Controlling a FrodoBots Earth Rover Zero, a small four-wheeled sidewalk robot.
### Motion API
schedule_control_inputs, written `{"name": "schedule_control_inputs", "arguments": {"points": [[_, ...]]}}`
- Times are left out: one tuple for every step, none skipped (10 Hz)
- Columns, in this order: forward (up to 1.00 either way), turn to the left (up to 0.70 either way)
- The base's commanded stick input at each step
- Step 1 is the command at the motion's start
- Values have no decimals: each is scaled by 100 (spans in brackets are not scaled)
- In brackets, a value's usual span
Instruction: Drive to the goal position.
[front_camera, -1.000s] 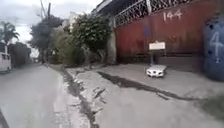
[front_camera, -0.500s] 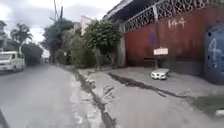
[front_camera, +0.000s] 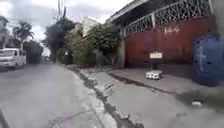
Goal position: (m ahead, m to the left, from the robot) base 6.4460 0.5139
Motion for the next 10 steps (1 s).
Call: {"name": "schedule_control_inputs", "arguments": {"points": [[68, 34], [68, 34], [68, 34], [68, 34], [68, 34], [69, 34], [69, 34], [66, 36], [20, 60], [0, 70]]}}
